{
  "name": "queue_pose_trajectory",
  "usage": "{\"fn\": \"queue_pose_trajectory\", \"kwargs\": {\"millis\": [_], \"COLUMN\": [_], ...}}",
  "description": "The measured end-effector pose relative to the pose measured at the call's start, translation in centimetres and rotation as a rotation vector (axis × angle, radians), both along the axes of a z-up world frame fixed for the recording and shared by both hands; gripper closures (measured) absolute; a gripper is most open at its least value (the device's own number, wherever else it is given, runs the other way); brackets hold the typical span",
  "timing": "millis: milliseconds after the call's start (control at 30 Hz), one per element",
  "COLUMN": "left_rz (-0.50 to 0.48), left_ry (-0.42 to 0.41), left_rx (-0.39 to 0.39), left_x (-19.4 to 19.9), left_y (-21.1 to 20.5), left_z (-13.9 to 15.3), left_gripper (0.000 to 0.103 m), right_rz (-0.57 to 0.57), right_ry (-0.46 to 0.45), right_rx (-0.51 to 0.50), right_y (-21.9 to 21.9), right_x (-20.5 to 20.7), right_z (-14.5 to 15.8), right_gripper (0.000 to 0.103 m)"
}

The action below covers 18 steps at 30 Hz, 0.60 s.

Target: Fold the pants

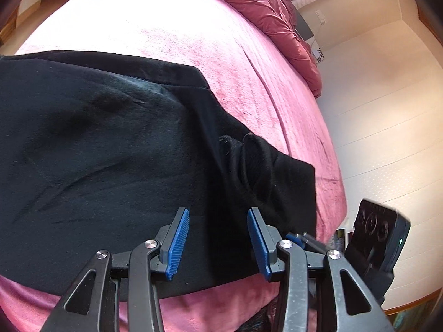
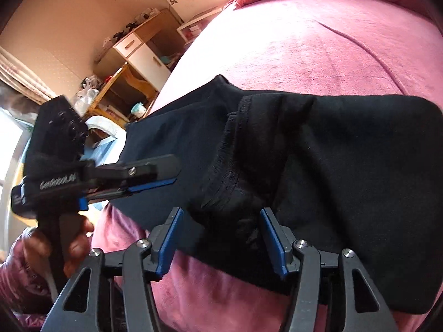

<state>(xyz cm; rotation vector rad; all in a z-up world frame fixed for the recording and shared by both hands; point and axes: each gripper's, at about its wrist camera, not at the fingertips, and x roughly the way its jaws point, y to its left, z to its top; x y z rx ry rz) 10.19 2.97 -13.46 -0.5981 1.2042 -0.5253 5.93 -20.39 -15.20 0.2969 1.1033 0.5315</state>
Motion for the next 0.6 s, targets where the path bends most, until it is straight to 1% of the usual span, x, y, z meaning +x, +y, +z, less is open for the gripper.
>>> {"fn": "queue_pose_trajectory", "kwargs": {"millis": [100, 200, 300, 400, 433, 467, 533, 567, 600], "left_rz": [-0.007, -0.024, -0.056, -0.092, -0.101, -0.112, -0.125, -0.125, -0.132], "left_ry": [0.026, 0.052, 0.067, 0.088, 0.097, 0.106, 0.116, 0.112, 0.104], "left_rx": [-0.032, -0.038, -0.018, 0.005, 0.009, 0.012, 0.024, 0.040, 0.058], "left_x": [0.5, 1.2, 2.0, 2.3, 2.3, 2.4, 2.5, 2.6, 2.5], "left_y": [-0.7, -1.8, -3.1, -4.9, -5.5, -6.1, -7.0, -7.3, -7.8], "left_z": [-0.1, -0.2, -0.5, -0.9, -1.1, -1.4, -1.9, -1.9, -1.9], "left_gripper": [0.050, 0.050, 0.050, 0.050, 0.050, 0.051, 0.052, 0.060, 0.077], "right_rz": [0.006, -0.034, -0.124, -0.248, -0.289, -0.321, -0.379, -0.396, -0.407], "right_ry": [0.006, 0.013, 0.017, 0.018, 0.027, 0.036, 0.070, 0.085, 0.097], "right_rx": [-0.011, -0.022, -0.047, -0.092, -0.110, -0.137, -0.188, -0.196, -0.202], "right_y": [-1.4, -3.6, -7.2, -11.5, -12.9, -13.2, -15.1, -15.5, -15.6], "right_x": [-1.7, -3.3, -5.3, -7.6, -8.4, -8.6, -9.5, -9.7, -9.8], "right_z": [0.5, 0.9, 1.5, 1.9, 1.8, 1.7, 0.8, 0.2, -0.4], "right_gripper": [0.044, 0.044, 0.044, 0.044, 0.044, 0.044, 0.044, 0.044, 0.044]}}
